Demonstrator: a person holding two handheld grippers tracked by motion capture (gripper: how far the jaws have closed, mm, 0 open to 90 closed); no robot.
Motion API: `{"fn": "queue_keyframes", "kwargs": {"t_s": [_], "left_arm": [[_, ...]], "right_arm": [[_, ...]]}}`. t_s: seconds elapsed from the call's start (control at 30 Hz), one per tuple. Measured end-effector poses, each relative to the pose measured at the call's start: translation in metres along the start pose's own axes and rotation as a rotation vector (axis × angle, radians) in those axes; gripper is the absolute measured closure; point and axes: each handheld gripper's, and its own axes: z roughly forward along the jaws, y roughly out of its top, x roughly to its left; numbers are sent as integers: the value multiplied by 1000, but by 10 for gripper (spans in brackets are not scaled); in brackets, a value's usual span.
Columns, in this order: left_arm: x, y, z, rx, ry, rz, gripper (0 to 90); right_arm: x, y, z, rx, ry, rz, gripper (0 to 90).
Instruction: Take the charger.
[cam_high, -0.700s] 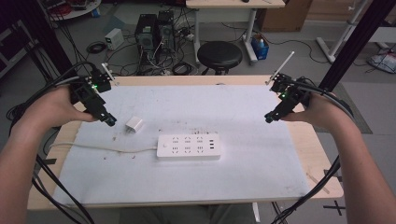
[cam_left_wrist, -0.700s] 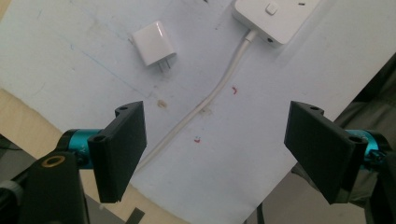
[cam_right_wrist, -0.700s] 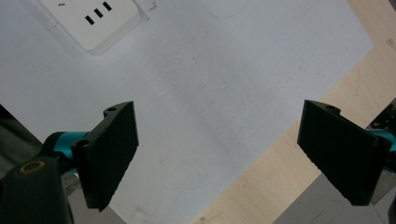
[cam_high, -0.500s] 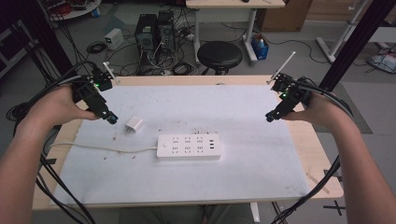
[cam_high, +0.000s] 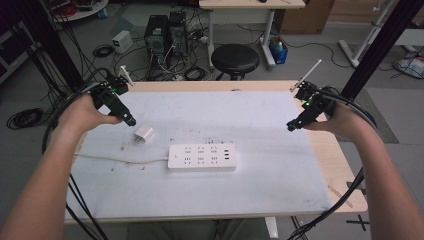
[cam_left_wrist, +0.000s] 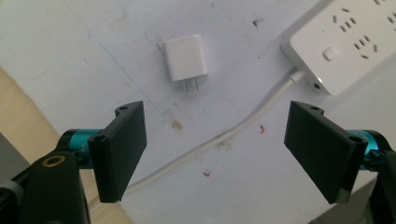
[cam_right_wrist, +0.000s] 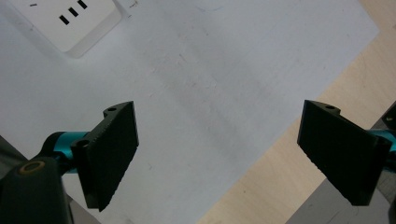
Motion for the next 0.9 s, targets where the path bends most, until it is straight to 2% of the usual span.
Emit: {"fn": "queue_keyframes", "kwargs": {"t_s": [0.03,0.17,0.27,0.33,0.6,0.7,0.9], "left_arm": [[1,2,5,7,2,-8,211],[4,12,29,29,-9,-60,211],[5,19,47,64,-3,-77,211],[5,23,57,69,-1,-95,211],[11,29,94,134,2,-115,211],[13,29,106,138,1,-137,211],[17,30,126,156,6,-153,211]], "right_arm": [[1,-1,1,-2,3,12,120],[-1,-4,3,2,-4,7,120],[-2,-6,3,1,-5,20,120],[-3,-7,3,-2,-5,18,120],[-5,-11,8,-5,0,29,120],[-7,-13,10,-1,0,25,120],[-9,-15,14,3,0,26,120]]}}
